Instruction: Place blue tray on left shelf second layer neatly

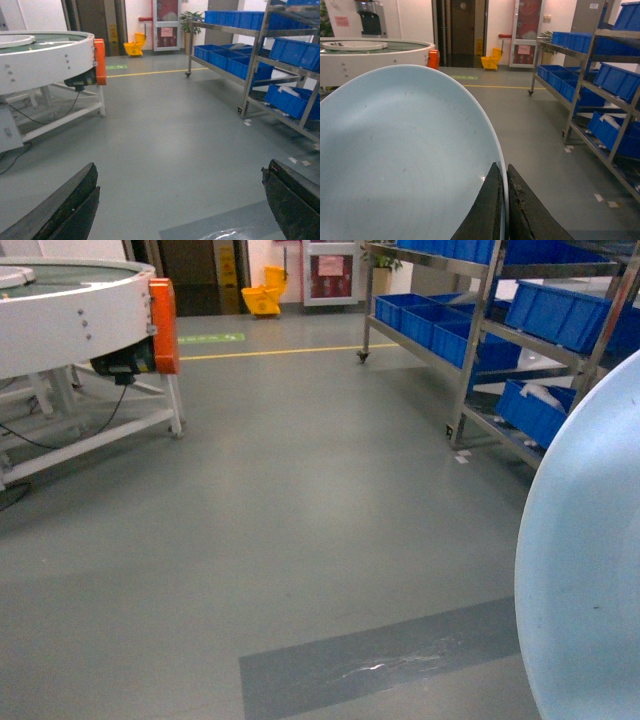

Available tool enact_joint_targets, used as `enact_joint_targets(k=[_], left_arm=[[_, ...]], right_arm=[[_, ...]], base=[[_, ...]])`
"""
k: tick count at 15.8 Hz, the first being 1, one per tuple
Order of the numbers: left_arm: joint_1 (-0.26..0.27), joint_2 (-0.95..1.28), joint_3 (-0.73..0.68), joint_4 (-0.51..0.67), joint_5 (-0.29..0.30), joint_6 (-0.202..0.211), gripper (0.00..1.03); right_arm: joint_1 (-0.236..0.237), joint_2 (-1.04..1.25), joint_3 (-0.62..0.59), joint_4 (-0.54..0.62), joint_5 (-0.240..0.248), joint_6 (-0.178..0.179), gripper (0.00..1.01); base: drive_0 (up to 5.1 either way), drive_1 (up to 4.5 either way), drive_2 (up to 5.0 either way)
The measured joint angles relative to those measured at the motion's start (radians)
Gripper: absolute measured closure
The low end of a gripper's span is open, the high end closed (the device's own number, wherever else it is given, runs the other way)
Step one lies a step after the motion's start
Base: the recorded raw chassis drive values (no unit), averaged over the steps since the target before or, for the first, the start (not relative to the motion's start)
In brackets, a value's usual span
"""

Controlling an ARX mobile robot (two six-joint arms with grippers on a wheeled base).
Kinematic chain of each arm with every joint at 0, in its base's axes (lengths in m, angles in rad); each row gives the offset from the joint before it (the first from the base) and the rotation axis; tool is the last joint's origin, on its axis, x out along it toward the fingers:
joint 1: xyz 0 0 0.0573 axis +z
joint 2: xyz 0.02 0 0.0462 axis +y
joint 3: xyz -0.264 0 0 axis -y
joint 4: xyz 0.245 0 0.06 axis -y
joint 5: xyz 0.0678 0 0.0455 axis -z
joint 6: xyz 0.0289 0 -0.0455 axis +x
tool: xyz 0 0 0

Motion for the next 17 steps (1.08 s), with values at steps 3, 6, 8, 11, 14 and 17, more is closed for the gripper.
enact_joint_targets(k=[3, 6, 8, 11, 14, 17], left_arm=[[0.000, 0.000, 0.000, 0.000, -0.001, 0.000, 0.05], [-0.001, 0.000, 0.000, -0.002, 0.000, 0.000, 0.05], [-0.001, 0.000, 0.000, 0.001, 0.000, 0.000, 0.05], [0.000, 0.000, 0.000, 0.000, 0.000, 0.000, 0.05], [0.000, 0.000, 0.000, 0.003, 0.000, 0.000, 0.05], [0.000, 0.000, 0.000, 0.002, 0.001, 0.000, 0.05]], right_arm=[[0.000, 0.002, 0.000, -0.001, 0.000, 0.000, 0.99], [0.000, 0.001, 0.000, -0.005, 0.000, 0.000, 0.99], [0.000, 0.001, 0.000, -0.002, 0.000, 0.000, 0.99], [0.000, 0.000, 0.000, -0.002, 0.000, 0.000, 0.99], [0.000, 0.000, 0.000, 0.001, 0.000, 0.000, 0.99], [0.000, 0.001, 0.000, 0.000, 0.000, 0.000, 0.99]], base=[[-1.7, 2.63, -6.0], [-0.3, 4.05, -4.6], [0.3, 4.56, -4.0], [0.0, 4.26, -4.3], [0.0, 4.26, -4.3], [0.0, 4.33, -4.3]])
